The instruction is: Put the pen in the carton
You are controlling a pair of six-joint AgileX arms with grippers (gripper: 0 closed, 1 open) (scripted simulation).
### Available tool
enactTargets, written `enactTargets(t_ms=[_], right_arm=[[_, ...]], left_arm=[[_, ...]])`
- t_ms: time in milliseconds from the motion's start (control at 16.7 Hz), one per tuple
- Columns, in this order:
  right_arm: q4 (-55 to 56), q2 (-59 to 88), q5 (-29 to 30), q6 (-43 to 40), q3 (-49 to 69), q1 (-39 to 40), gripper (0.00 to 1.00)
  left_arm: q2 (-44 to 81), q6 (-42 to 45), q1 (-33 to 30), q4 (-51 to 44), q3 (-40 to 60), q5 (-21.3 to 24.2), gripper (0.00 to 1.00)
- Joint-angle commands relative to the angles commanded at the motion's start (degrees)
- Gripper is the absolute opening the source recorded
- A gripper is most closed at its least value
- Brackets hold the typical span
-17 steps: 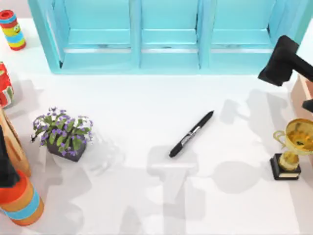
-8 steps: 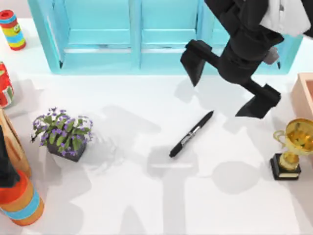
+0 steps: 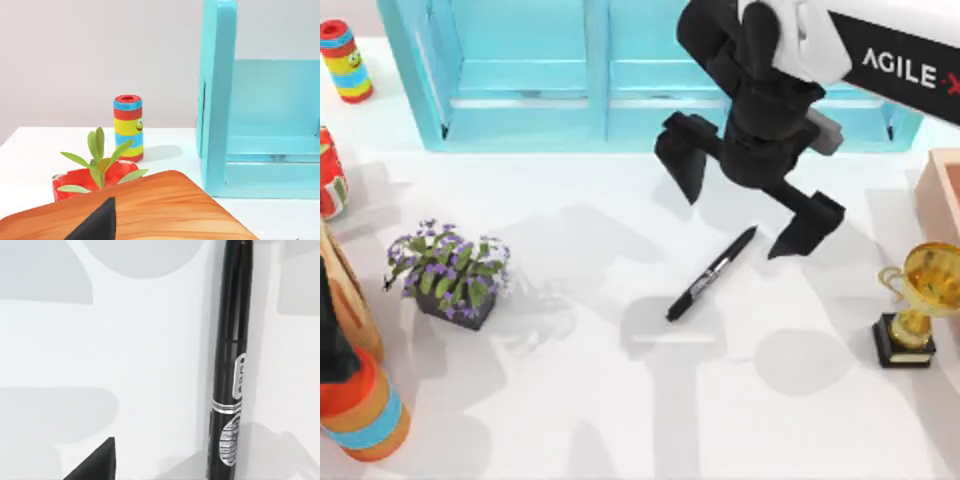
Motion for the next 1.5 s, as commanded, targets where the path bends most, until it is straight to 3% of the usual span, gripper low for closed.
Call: enactTargets(t_ms=[360, 780, 1080, 1500], right_arm=[[2.26, 1.36, -0.01, -0.03, -1.77, -0.07, 1.00], [16.97, 7.44, 0.11, 0.40, -9.01, 0.32, 1.00], [17.61, 8.00, 0.12, 0.45, -9.61, 0.36, 1.00], [17.61, 8.00, 0.12, 0.45, -9.61, 0.36, 0.47]], left_arm=[[0.00, 0.00, 0.00, 0.00, 0.00, 0.00, 1.00], [0.00, 0.00, 0.00, 0.00, 0.00, 0.00, 1.00], [0.00, 0.00, 0.00, 0.00, 0.00, 0.00, 1.00], [0.00, 0.00, 0.00, 0.00, 0.00, 0.00, 1.00]])
